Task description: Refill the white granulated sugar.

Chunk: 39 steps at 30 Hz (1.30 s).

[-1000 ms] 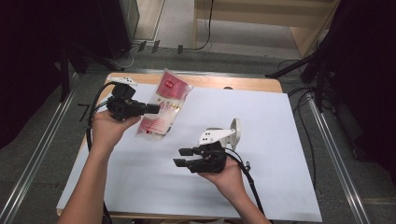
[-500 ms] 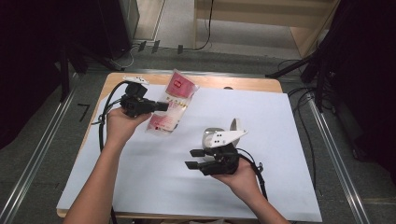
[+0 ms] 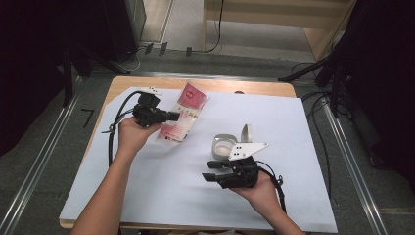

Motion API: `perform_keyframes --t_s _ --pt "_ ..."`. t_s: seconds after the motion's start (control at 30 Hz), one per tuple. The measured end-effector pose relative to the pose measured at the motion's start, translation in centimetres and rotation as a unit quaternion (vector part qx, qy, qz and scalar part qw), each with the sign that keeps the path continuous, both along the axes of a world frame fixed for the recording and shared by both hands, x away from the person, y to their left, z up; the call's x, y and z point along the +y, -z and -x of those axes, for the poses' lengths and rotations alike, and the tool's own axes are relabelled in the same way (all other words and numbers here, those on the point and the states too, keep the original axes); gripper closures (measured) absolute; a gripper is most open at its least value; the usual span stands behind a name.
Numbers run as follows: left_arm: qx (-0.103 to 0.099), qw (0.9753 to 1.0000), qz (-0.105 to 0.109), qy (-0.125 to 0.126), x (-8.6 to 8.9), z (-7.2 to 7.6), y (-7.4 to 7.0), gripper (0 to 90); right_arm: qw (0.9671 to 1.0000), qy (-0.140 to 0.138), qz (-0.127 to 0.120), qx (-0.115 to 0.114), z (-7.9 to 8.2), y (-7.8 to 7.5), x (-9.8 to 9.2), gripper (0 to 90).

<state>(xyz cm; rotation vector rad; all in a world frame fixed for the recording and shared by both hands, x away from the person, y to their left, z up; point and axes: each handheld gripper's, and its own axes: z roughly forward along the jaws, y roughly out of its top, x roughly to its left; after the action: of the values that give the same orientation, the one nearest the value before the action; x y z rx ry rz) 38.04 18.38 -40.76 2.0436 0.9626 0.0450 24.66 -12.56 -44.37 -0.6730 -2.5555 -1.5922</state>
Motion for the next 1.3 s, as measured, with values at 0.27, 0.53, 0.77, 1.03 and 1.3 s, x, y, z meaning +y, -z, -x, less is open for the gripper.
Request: perform_keyframes --t_s 0.27,0.53,0.77,1.03,1.3 --pt "0.000 1.0000 0.000 0.008 0.3 0.4 0.1 90.0 0.9999 0.010 -0.003 0.000 0.0 0.0 -0.8 55.3" --pt "-0.001 0.9999 0.002 0.012 1.0 1.1 0.3 90.0 0.9997 0.022 -0.004 -0.001 0.2 0.1 -1.5 55.5" --pt "0.002 0.9999 -0.004 0.017 1.9 1.9 0.4 90.0 0.9996 0.027 0.003 -0.008 0.2 0.1 -1.7 55.5" --pt "0.005 0.9996 0.001 0.028 3.5 2.7 0.9 89.6 0.9995 0.030 0.003 -0.005 0.1 0.3 -2.0 55.5" --pt "0.007 0.9993 0.003 0.036 4.9 3.6 1.5 89.0 0.9992 0.039 0.002 -0.004 -0.1 0.3 -2.3 55.5"
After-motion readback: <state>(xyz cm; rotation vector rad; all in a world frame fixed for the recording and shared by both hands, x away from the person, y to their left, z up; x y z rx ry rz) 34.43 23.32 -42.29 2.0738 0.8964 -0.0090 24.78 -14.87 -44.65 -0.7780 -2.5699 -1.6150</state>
